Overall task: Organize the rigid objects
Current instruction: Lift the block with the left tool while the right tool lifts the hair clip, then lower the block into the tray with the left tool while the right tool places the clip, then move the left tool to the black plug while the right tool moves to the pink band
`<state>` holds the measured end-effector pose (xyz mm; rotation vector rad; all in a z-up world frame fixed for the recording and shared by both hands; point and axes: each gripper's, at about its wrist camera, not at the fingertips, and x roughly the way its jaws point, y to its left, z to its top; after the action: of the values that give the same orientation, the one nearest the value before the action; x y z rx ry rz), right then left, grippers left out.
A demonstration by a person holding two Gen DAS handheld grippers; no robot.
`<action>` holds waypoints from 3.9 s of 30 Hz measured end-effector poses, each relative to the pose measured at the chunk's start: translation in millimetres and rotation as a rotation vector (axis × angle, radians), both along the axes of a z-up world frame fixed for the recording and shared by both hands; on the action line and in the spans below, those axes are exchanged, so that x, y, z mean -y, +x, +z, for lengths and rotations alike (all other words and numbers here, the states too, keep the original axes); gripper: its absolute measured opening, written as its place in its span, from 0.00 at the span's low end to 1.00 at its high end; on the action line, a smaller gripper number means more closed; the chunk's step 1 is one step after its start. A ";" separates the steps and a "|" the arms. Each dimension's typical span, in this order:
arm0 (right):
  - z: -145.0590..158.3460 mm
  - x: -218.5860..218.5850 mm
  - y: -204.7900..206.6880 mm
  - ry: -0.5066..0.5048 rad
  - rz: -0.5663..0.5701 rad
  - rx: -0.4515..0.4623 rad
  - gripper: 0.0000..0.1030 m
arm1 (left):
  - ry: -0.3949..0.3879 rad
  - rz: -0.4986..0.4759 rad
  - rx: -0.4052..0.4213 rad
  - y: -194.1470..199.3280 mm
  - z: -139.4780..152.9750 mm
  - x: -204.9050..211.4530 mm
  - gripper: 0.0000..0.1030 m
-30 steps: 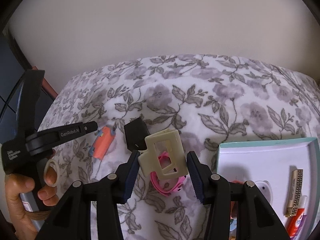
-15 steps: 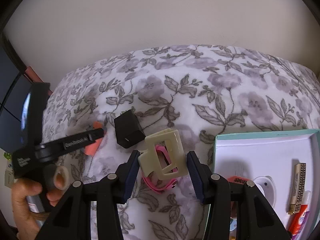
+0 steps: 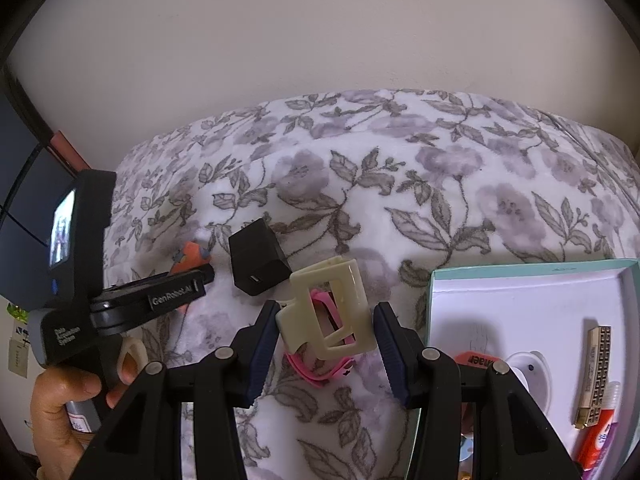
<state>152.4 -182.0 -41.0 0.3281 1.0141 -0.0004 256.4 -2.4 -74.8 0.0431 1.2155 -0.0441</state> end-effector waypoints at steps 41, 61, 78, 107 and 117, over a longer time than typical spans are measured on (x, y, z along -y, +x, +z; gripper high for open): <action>70.8 130.5 -55.0 -0.098 -0.313 0.026 0.49 | -0.270 -0.291 0.252 -74.6 159.6 97.9 0.22; 6.7 197.9 -80.5 -0.047 -0.424 -0.159 0.50 | -0.155 -0.620 0.100 -148.7 92.7 237.7 0.22; -12.9 196.4 -77.5 -0.052 -0.415 -0.211 0.50 | -0.113 -0.571 0.050 -133.4 50.4 235.9 0.26; 47.0 130.1 -50.3 -0.114 -0.295 -0.031 0.85 | -0.084 -0.202 0.150 -64.2 99.4 126.6 0.89; 41.0 69.7 -22.2 -0.122 -0.171 -0.034 0.85 | -0.082 0.005 0.124 -32.4 89.5 45.8 0.90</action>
<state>130.2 -251.6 -0.1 0.3031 1.0124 -0.2225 224.1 -48.3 14.7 -0.0290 1.0885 -0.0855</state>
